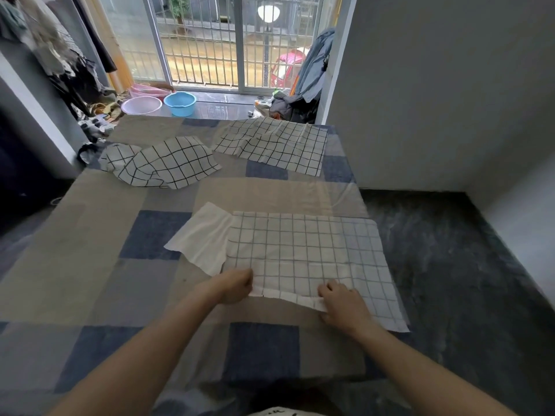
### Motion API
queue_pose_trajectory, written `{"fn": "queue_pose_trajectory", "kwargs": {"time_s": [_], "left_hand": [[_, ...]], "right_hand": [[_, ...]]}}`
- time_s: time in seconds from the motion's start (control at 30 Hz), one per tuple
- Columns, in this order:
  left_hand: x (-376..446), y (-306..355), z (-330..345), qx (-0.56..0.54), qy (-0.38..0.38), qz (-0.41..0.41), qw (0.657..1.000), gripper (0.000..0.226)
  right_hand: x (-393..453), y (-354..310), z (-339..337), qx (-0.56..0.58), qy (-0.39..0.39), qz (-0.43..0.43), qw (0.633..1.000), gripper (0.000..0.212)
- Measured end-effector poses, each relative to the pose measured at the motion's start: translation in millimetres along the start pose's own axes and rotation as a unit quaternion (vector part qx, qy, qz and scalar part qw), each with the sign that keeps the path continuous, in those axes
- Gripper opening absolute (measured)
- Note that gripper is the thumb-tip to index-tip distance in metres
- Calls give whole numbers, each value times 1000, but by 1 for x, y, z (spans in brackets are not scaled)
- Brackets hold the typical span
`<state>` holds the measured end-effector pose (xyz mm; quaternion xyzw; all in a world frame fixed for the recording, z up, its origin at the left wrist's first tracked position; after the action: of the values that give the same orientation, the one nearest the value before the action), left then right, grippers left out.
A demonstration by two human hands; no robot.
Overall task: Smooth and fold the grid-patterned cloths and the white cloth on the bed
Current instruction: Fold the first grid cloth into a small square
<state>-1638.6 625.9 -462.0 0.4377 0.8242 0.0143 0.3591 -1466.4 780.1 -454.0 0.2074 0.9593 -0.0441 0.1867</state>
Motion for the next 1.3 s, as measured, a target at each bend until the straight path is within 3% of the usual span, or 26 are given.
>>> {"fn": "queue_pose_trajectory", "kwargs": {"time_s": [0.07,0.13,0.2,0.23,0.3,0.37,0.6,0.87,1.0,1.17,1.3], "left_hand": [[-4,1,-4,-30,5,-2,1000,13],[-11,6,-4,-46,-2,-15,999,40],[-15,15,1,29,-22,-22,999,72],[-14,20,4,84,-25,-20,996,75],[-12,29,7,172,3,-4,985,47],[-11,31,7,199,31,-2,980,27],[-9,16,2,185,29,-15,982,26],[-14,11,-10,166,60,14,984,21],[-13,3,-26,161,71,19,984,18],[-11,2,-30,200,12,34,979,17],[-3,-8,-29,167,-80,9,983,13]], "right_hand": [[1,5,-11,21,34,3,999,20],[2,13,-21,87,60,10,994,13],[4,20,-26,142,55,12,988,16],[5,23,-25,179,41,12,983,16],[5,29,-22,243,3,4,970,14],[3,38,-23,224,-8,-7,974,11],[-22,89,-7,104,-53,29,993,1],[-63,115,18,128,-25,49,990,22],[-64,122,19,65,-25,22,997,6],[-74,153,9,64,-68,12,996,13],[-73,185,10,207,-91,56,972,17]]}}
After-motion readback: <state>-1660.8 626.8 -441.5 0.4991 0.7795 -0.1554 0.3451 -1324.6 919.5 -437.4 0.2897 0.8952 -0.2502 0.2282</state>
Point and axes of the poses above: each hand's wrist, its own x-axis towards the middle knuckle, its own z-axis out of the palm, y = z × x, the point moved 9 cm from there along x, towards the middle knuckle, and after that the axes turned 4 degrees about -y, right-handed, at the moved point
